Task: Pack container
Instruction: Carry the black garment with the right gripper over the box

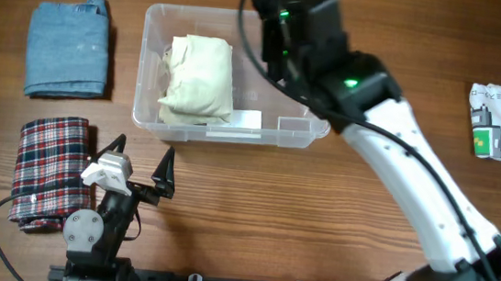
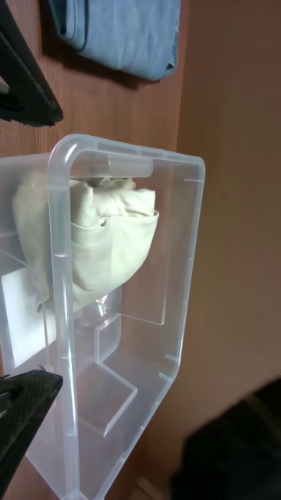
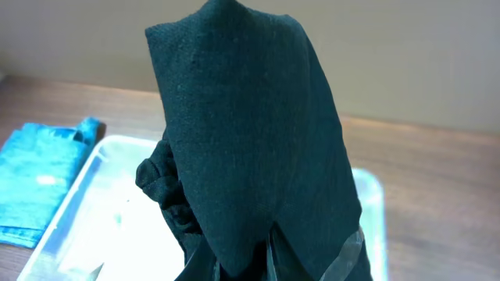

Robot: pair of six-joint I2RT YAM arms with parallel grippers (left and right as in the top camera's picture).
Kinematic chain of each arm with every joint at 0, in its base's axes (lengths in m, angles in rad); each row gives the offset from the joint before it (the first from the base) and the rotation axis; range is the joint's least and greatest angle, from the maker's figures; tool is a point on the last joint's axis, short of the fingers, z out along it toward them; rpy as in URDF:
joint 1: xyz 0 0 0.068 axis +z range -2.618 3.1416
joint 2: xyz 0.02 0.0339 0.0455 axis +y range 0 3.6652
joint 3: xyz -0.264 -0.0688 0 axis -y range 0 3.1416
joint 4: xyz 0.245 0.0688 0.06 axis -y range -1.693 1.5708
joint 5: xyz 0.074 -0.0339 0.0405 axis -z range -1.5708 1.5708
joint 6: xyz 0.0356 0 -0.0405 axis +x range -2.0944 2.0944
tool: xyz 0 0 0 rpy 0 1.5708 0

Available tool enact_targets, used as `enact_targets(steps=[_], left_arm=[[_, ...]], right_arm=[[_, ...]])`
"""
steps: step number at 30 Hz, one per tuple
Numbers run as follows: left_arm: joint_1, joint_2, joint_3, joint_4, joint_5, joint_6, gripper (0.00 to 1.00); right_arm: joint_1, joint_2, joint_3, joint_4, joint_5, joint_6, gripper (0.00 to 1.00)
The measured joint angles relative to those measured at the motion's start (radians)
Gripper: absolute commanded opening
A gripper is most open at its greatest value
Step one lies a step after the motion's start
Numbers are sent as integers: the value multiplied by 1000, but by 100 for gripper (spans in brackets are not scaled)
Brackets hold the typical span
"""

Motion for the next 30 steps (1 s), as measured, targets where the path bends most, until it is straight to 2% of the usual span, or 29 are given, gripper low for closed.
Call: enact_targets(steps=[16,30], left_arm=[[0,0,0,0,0,0,100],[0,0,0,0,0,0,100]], right_arm=[[10,268,0,6,17,333,4],[12,369,0,26,18,374,4]])
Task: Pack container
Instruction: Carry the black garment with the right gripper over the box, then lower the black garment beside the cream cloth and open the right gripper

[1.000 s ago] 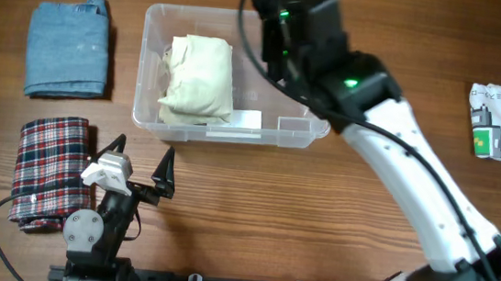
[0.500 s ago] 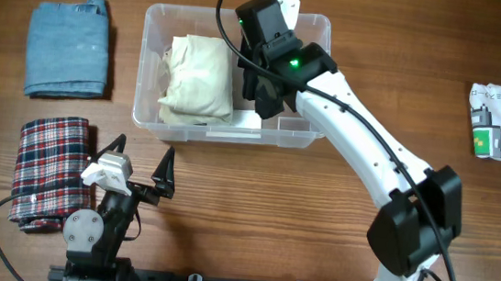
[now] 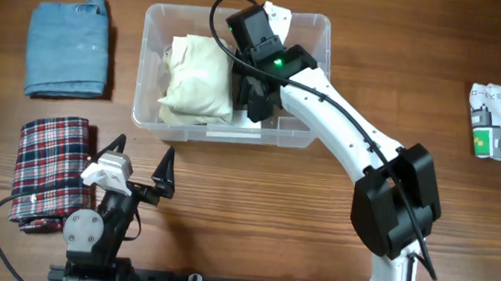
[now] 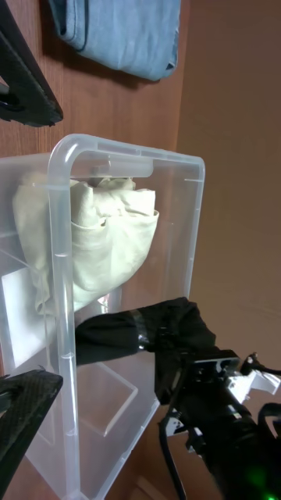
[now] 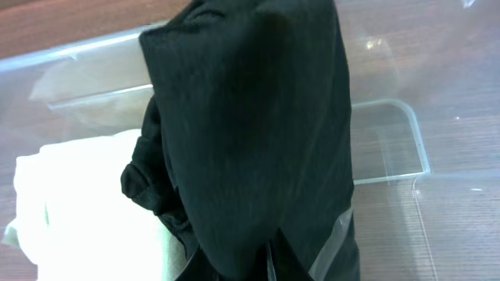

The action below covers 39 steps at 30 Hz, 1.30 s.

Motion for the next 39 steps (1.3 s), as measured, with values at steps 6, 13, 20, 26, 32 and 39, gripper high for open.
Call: enact_targets(steps=[6,13,20,26,32,39], left_arm=[[0,0,0,0,0,0,100],[0,0,0,0,0,0,100],[0,0,0,0,0,0,100],[0,0,0,0,0,0,100],[0,0,0,0,0,0,100],[0,0,0,0,0,0,100]], right_arm=[[1,19,0,6,0,0,4],[2,35,1,10,0,0,6],[1,40,1,8,-14,0,4],[0,47,1,8,-82,37,22],[0,56,1,20,-114,52,58],[0,56,1,45,-117,28,61]])
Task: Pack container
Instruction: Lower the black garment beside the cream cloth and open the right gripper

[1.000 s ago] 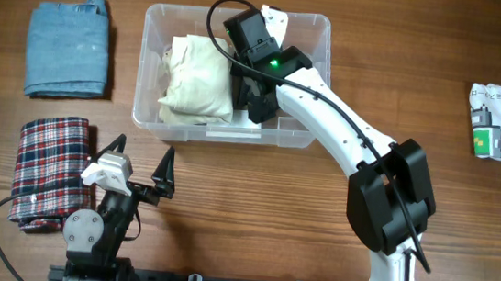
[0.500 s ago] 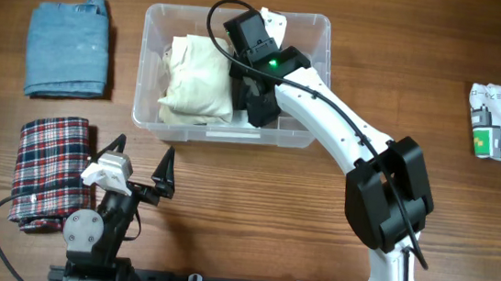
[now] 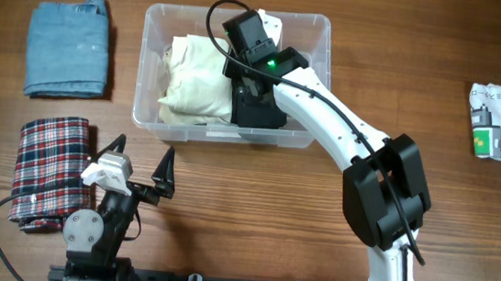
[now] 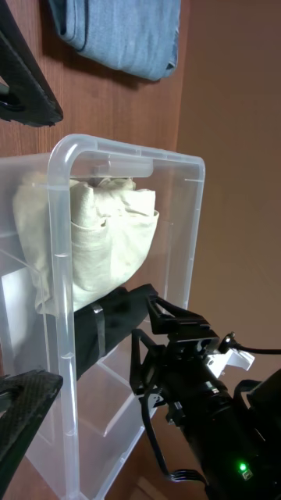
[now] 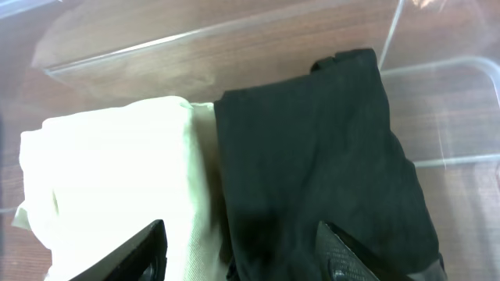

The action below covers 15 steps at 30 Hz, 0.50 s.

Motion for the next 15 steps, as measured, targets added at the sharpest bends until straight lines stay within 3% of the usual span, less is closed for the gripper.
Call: enact_targets(steps=[3,5,6,9,15], left_arm=[[0,0,0,0,0,0,100],[0,0,0,0,0,0,100],[0,0,0,0,0,0,100],[0,0,0,0,0,0,100],[0,0,0,0,0,0,100]], right_arm=[[0,0,0,10,5,-55,60],[0,0,0,10,26,-108,50],[-1,-2,0,9,66,-171,34],[-10,-13,0,5,113,-269,6],[-58,-29,0,54,75,-369,5]])
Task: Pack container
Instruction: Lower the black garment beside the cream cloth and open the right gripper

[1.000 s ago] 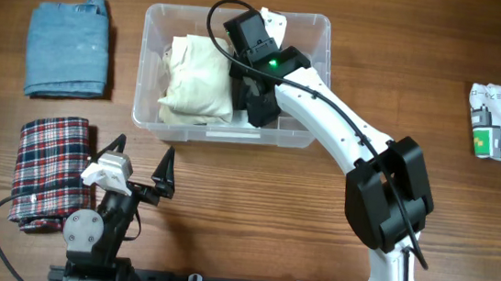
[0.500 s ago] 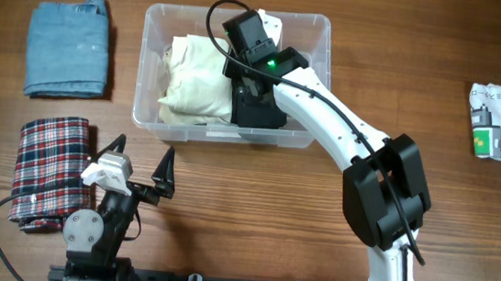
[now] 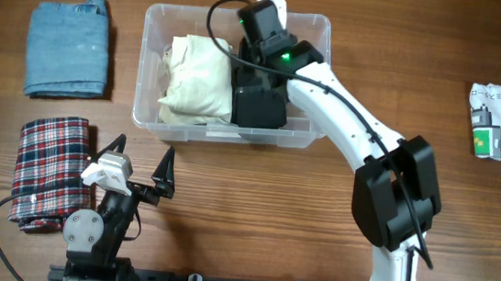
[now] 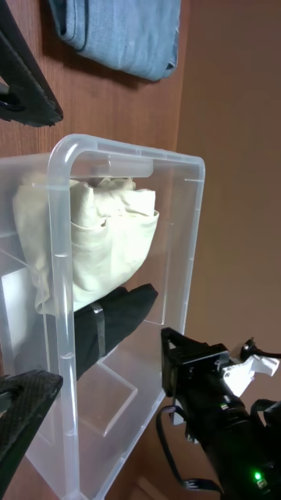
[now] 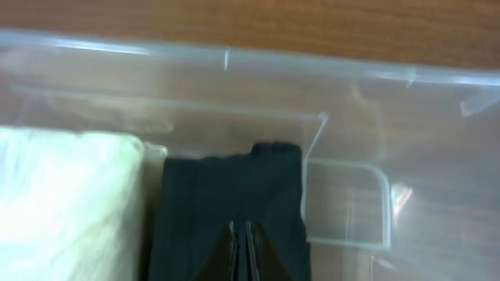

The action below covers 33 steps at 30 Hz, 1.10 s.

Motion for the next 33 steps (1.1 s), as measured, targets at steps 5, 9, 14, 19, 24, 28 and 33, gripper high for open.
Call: enact_targets(steps=[5,9,14,19,24,28,33], left_arm=[[0,0,0,0,0,0,100],[0,0,0,0,0,0,100],[0,0,0,0,0,0,100],[0,0,0,0,0,0,100],[0,0,0,0,0,0,100],[0,0,0,0,0,0,100],[0,0,0,0,0,0,100]], right_arm=[[-6,3,0,76,-58,-9,4],[-5,32,0,92,-76,11,4],[-5,109,0,92,-117,32,4],[-5,143,0,109,-172,45,4],[-6,143,0,117,-241,49,4],[-6,141,0,117,-252,51,4],[-7,90,0,81,-219,42,4]])
